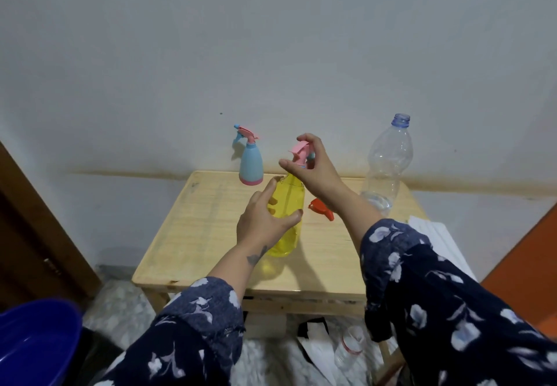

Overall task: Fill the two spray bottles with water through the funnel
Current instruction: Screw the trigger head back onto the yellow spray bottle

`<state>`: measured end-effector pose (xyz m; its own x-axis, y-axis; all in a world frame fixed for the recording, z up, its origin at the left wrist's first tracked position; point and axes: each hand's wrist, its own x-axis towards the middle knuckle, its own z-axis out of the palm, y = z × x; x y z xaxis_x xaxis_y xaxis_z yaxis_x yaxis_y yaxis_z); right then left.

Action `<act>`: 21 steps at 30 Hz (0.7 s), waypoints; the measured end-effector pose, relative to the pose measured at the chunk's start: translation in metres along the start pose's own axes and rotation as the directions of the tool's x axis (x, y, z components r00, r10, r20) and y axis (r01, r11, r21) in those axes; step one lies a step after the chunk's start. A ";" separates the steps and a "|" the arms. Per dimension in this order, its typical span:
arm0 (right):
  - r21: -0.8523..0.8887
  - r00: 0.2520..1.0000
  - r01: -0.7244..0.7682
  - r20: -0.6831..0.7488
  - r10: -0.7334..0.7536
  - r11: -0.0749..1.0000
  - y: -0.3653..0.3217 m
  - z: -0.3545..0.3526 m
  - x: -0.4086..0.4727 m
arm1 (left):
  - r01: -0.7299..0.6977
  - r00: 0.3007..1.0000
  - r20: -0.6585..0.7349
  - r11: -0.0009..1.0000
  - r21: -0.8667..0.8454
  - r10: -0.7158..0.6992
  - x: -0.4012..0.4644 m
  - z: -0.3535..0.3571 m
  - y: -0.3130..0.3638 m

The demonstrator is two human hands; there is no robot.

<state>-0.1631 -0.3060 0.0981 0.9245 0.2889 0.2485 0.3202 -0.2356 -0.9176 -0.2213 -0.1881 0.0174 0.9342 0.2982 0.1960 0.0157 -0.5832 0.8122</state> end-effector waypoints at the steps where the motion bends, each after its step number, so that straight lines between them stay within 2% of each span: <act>1: 0.036 0.998 -0.044 0.046 0.042 0.998 0.001 0.002 0.003 | 0.002 1.000 0.008 1.000 -0.003 -0.001 0.000 -0.001 -0.002; 3: 0.101 0.987 -0.109 0.127 0.096 0.989 -0.001 0.002 0.007 | 0.005 1.000 0.022 1.000 -0.021 -0.005 -0.001 -0.002 -0.007; 4: 0.087 0.989 -0.096 0.120 0.085 0.992 -0.001 0.004 0.008 | 0.012 1.000 0.021 1.000 -0.025 -0.011 -0.002 -0.003 -0.009; 7: -0.141 0.998 0.029 -0.045 -0.036 0.990 0.004 0.012 0.005 | 0.038 0.999 0.005 0.999 0.009 -0.038 -0.001 -0.002 -0.013; 8: -0.167 0.996 0.049 -0.063 -0.060 0.985 0.006 0.015 0.004 | 0.043 0.999 0.003 0.999 0.020 -0.043 0.000 -0.001 -0.013; 10: -0.107 0.999 0.033 -0.017 -0.035 0.994 0.008 0.019 0.006 | 0.046 0.999 -0.004 0.999 0.019 -0.046 0.003 -0.002 -0.014; 13: 0.055 0.991 -0.085 0.105 0.079 0.995 0.007 0.016 0.012 | 0.045 0.999 -0.002 0.999 0.019 -0.045 0.004 -0.004 -0.017; 18: 0.054 0.996 -0.059 -0.065 0.062 0.997 0.011 0.026 0.010 | 0.101 0.994 -0.049 0.991 0.089 -0.097 0.001 0.005 -0.016; 21: 0.037 0.992 -0.078 -0.100 0.082 0.996 0.016 0.033 0.009 | 0.141 0.987 -0.100 0.980 0.138 -0.128 -0.004 0.013 -0.015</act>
<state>-0.1570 -0.2762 0.0754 0.9636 0.1745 0.2023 0.2388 -0.2229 -0.9451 -0.2203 -0.1899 -0.0025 0.8843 0.4443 0.1439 0.1967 -0.6338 0.7481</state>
